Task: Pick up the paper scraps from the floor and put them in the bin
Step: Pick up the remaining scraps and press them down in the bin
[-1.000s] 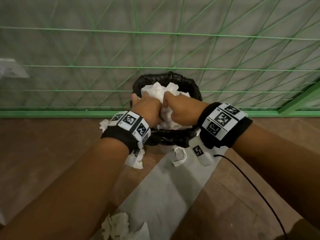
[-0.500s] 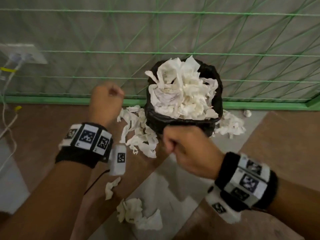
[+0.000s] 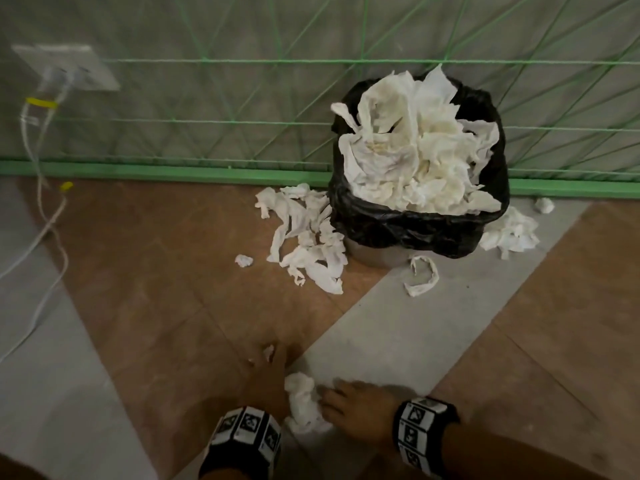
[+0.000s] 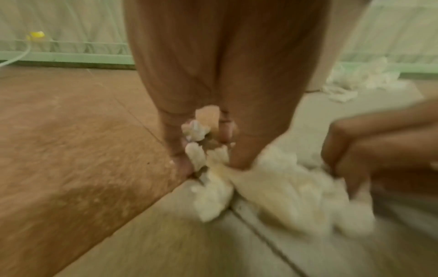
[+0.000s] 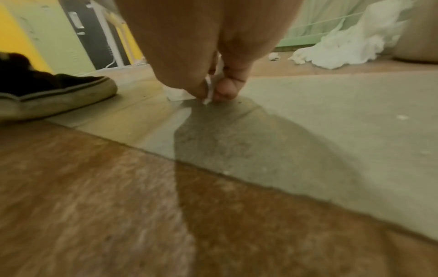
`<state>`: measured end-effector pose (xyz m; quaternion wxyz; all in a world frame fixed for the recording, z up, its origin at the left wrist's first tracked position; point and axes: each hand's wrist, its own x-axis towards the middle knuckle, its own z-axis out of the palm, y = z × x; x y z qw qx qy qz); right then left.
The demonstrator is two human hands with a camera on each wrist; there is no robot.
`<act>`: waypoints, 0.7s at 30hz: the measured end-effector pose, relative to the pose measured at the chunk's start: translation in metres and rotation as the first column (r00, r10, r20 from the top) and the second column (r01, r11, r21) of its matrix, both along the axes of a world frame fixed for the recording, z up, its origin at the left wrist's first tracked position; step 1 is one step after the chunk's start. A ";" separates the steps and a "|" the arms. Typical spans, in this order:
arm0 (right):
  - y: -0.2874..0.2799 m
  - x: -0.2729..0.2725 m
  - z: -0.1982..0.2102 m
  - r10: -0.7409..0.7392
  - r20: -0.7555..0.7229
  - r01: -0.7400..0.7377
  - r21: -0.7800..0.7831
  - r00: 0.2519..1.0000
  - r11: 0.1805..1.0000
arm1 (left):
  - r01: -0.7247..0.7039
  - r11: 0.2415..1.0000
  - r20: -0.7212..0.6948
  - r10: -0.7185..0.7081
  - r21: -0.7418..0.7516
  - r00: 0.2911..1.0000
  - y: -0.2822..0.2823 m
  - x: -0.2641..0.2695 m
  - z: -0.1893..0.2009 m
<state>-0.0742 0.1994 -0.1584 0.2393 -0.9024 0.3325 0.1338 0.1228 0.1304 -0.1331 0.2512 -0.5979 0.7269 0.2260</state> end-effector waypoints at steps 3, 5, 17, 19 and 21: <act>-0.014 -0.008 -0.002 -0.190 0.103 0.197 -0.071 0.976 0.978 | 0.002 1.000 0.011 -0.002 -0.027 1.000 -0.004 0.005 0.002; -0.030 -0.012 0.012 -0.357 0.074 0.359 -0.009 0.931 0.933 | -0.044 0.999 -0.063 0.043 -0.011 0.997 -0.012 0.011 -0.002; -0.034 0.063 0.026 -0.323 -0.013 0.321 0.150 0.946 0.935 | -0.598 0.801 -0.743 0.421 0.035 0.520 -0.124 -0.012 0.080; -0.032 0.068 0.019 -0.259 -0.052 0.264 0.198 0.964 0.944 | -0.529 0.847 -0.810 0.281 -0.043 0.515 -0.146 -0.026 0.119; -0.034 0.066 0.032 -0.305 -0.074 0.314 0.257 0.949 0.914 | -0.531 0.841 -0.878 0.173 -0.105 0.447 -0.169 -0.045 0.162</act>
